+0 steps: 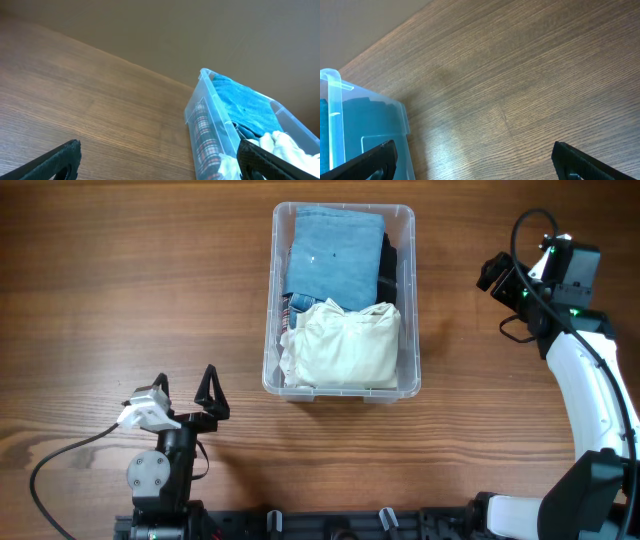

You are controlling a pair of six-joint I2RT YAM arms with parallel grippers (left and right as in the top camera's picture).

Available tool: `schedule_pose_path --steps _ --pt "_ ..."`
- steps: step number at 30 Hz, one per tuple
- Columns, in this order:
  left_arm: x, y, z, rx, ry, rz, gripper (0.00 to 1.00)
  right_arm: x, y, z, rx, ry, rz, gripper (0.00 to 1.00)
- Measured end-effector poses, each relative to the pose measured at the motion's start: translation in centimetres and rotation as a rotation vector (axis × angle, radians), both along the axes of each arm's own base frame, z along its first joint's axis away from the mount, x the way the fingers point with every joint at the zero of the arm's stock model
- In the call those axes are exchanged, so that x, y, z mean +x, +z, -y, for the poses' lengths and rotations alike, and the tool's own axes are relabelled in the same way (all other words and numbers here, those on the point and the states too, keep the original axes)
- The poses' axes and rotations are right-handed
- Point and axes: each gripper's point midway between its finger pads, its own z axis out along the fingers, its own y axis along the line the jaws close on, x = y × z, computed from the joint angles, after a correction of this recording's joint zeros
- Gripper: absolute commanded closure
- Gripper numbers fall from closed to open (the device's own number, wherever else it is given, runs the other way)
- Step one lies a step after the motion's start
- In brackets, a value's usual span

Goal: Pack container

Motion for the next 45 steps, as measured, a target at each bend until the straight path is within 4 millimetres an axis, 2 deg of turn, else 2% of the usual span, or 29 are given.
schedule_pose_path --steps 45 --pt "0.00 -0.01 0.00 0.016 -0.001 0.000 0.00 0.00 0.00 0.00 0.000 0.000 0.000 0.00"
